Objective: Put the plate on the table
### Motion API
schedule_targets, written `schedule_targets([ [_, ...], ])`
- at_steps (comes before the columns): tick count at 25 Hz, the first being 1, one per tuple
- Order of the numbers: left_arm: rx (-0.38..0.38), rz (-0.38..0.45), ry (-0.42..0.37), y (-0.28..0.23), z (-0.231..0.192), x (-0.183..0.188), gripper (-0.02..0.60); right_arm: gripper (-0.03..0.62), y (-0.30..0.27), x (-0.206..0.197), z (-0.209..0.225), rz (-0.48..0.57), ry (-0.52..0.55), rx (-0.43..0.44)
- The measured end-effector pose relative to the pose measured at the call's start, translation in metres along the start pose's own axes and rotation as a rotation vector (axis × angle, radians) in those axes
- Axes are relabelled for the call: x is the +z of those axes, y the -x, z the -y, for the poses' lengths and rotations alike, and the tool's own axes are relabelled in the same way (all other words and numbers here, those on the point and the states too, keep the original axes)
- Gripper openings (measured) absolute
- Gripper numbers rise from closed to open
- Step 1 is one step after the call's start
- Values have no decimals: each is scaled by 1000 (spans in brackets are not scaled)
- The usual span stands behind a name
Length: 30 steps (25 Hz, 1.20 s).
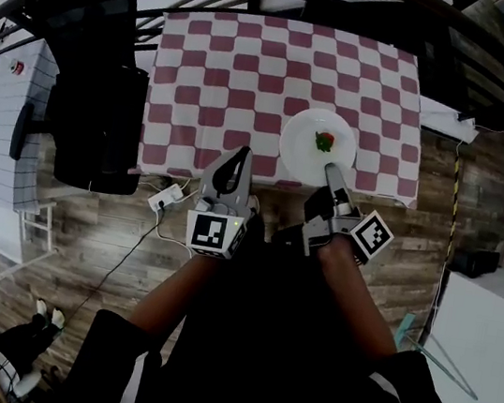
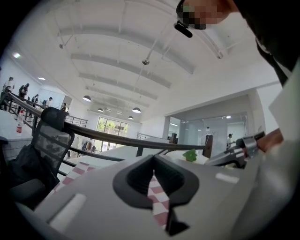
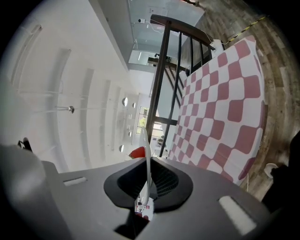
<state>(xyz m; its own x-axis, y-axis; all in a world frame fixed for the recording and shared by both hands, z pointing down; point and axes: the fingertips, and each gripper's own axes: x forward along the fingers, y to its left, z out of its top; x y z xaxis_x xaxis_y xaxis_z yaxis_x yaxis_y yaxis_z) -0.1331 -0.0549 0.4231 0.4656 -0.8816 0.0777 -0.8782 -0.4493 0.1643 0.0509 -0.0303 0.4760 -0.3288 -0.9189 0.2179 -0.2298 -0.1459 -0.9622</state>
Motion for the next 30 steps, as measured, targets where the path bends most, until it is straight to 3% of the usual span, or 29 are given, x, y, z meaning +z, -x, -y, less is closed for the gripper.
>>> schedule_targets([
  [5, 28, -25, 14, -8, -14, -8, 8, 16, -14, -1, 5, -5, 27, -15],
  [8, 35, -44, 39, -9, -16, -14, 8, 15, -23, 3, 5, 0, 89, 21],
  [15, 43, -36, 41, -24, -21, -14, 8, 17, -51, 18, 19, 19, 74, 74],
  [23, 88, -48, 12, -61, -42, -8, 8, 15, -102, 31, 41, -37, 106, 20],
  [27, 107, -63, 29, -88, -48, -11, 8, 16, -127, 37, 51, -63, 47, 28],
  [30, 104, -77, -2, -107, -45, -10, 8, 16, -143, 43, 66, -93, 44, -2],
])
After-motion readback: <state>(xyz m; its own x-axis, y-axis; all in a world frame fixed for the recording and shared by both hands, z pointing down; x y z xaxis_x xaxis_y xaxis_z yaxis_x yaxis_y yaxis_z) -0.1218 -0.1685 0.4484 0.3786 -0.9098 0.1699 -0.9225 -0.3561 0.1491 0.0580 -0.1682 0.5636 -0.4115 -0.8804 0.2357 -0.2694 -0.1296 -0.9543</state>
